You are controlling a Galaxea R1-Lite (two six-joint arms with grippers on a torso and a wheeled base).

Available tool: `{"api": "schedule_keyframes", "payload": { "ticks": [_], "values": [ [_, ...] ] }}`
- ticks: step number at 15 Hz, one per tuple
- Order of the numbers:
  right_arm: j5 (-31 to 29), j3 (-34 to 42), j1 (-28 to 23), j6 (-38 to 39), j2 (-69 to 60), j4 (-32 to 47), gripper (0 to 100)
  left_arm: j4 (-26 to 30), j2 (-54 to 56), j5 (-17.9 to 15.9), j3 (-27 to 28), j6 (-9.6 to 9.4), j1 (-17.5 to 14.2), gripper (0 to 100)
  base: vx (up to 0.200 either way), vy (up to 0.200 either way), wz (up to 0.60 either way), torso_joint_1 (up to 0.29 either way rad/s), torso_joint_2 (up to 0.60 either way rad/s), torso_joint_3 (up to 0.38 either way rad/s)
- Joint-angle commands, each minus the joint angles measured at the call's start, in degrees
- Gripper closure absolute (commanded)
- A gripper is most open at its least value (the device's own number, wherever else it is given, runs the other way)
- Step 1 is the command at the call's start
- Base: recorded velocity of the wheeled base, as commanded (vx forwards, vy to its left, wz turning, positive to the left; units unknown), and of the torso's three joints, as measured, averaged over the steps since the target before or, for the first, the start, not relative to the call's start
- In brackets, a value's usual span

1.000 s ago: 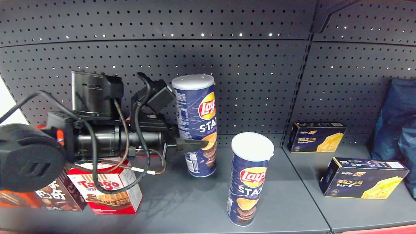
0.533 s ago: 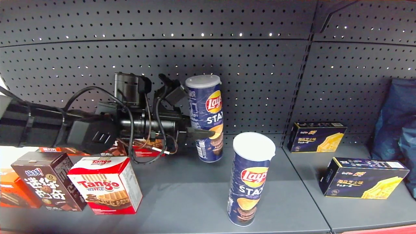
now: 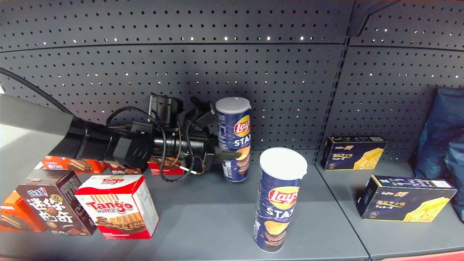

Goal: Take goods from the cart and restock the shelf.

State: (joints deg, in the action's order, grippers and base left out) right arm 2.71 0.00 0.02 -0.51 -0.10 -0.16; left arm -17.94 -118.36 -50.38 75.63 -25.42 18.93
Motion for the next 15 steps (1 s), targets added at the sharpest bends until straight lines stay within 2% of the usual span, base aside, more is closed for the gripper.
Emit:
{"api": "schedule_keyframes", "payload": {
  "ticks": [1, 15],
  "values": [
    [0.02, 0.00, -0.02, -0.02, 0.10, -0.02, 0, 0.10, -1.52, 0.02, 0.13, 0.02, 0.32, 100, 0.000, 0.000, 0.00, 0.000, 0.00, 0.000],
    [0.02, 0.00, -0.02, -0.02, 0.10, -0.02, 0, 0.01, -3.72, 0.29, 0.31, 0.02, 1.46, 100, 0.000, 0.000, 0.00, 0.000, 0.00, 0.000]
  ]
}}
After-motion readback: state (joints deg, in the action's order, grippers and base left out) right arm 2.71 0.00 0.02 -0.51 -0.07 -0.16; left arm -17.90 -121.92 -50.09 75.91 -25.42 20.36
